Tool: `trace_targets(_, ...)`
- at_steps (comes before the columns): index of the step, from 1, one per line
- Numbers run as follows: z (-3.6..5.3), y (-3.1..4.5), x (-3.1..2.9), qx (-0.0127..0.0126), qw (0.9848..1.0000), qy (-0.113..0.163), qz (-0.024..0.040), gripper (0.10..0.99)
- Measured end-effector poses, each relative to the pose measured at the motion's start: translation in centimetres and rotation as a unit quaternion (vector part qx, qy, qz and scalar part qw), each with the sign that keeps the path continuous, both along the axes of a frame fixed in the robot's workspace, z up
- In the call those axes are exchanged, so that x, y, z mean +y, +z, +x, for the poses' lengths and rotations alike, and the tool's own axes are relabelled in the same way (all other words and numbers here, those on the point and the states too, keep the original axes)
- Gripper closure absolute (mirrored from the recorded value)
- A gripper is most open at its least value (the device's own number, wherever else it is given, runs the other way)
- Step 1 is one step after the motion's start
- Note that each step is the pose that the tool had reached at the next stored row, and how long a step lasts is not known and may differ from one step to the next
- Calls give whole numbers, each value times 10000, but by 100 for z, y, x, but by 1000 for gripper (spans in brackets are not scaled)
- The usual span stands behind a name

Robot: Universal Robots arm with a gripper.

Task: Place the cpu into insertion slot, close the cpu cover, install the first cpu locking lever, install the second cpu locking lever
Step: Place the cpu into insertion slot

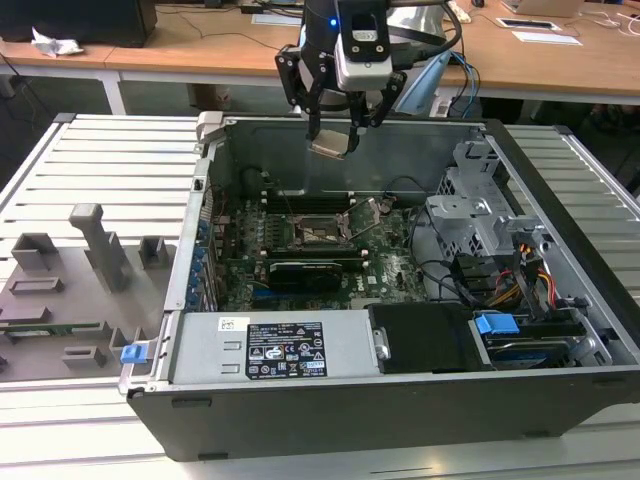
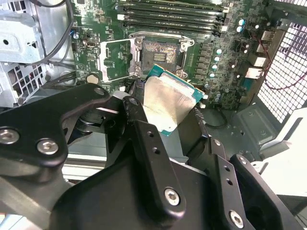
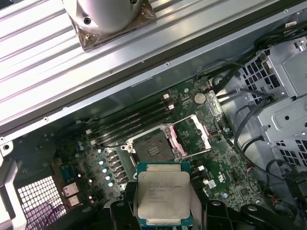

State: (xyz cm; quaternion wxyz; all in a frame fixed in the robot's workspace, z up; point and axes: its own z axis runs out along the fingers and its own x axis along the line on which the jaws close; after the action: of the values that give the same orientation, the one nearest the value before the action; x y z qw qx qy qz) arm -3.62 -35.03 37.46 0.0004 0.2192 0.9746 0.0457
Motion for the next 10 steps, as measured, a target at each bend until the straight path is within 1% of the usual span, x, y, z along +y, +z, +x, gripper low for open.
trace_targets(10, 0, 0, 0, 0, 9996, -271, 0, 561)
